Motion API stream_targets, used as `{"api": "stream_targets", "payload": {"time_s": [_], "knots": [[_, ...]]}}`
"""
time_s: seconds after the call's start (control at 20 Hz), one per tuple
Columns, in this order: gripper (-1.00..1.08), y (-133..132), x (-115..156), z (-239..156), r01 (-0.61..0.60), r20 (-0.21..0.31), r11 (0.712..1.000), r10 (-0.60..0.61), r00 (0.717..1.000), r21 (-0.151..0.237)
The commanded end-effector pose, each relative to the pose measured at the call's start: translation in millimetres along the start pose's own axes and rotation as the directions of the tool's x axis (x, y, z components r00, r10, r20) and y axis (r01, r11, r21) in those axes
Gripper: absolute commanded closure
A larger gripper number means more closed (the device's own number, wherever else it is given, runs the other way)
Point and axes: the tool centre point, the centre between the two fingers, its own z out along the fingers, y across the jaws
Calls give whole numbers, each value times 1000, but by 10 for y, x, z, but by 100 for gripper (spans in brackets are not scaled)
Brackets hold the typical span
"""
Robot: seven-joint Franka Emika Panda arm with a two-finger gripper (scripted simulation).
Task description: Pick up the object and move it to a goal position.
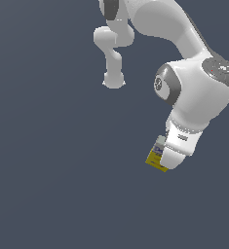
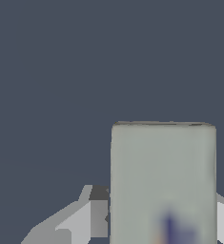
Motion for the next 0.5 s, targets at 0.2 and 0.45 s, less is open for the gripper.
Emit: {"api": "stream_targets", "payload": {"time_s": [0.2, 0.45], "knots": [[108, -39, 200, -49, -1, 0, 1000, 1, 1000, 0], [108, -47, 240, -59, -1, 0, 1000, 1, 1000, 0]]}}
